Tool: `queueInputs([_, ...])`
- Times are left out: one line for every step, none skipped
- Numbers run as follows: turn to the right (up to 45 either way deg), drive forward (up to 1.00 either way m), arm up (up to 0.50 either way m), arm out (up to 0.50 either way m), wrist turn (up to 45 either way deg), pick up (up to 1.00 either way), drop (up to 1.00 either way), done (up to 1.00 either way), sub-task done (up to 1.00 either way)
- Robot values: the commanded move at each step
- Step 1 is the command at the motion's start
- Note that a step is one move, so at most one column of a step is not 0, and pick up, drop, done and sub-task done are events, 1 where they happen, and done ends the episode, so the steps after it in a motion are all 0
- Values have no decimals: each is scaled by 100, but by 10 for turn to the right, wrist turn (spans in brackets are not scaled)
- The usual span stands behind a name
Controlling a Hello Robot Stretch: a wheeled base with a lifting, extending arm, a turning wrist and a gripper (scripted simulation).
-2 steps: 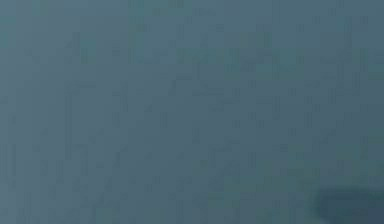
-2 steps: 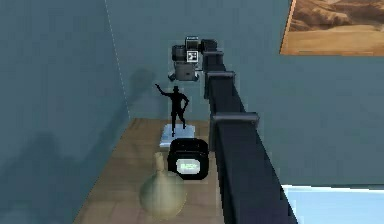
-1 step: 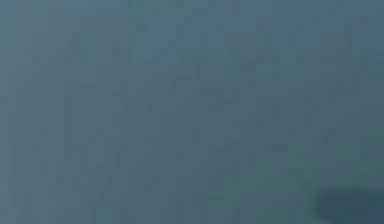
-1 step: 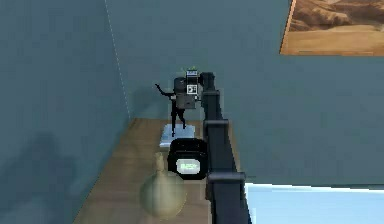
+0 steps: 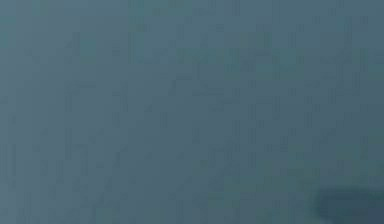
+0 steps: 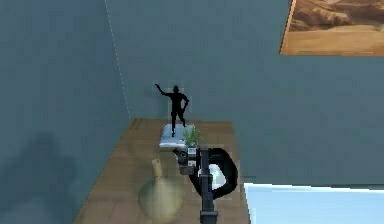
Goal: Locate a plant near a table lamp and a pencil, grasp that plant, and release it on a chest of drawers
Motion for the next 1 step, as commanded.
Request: queueInputs([0, 0, 0, 0, 0, 0, 100, 0, 0])
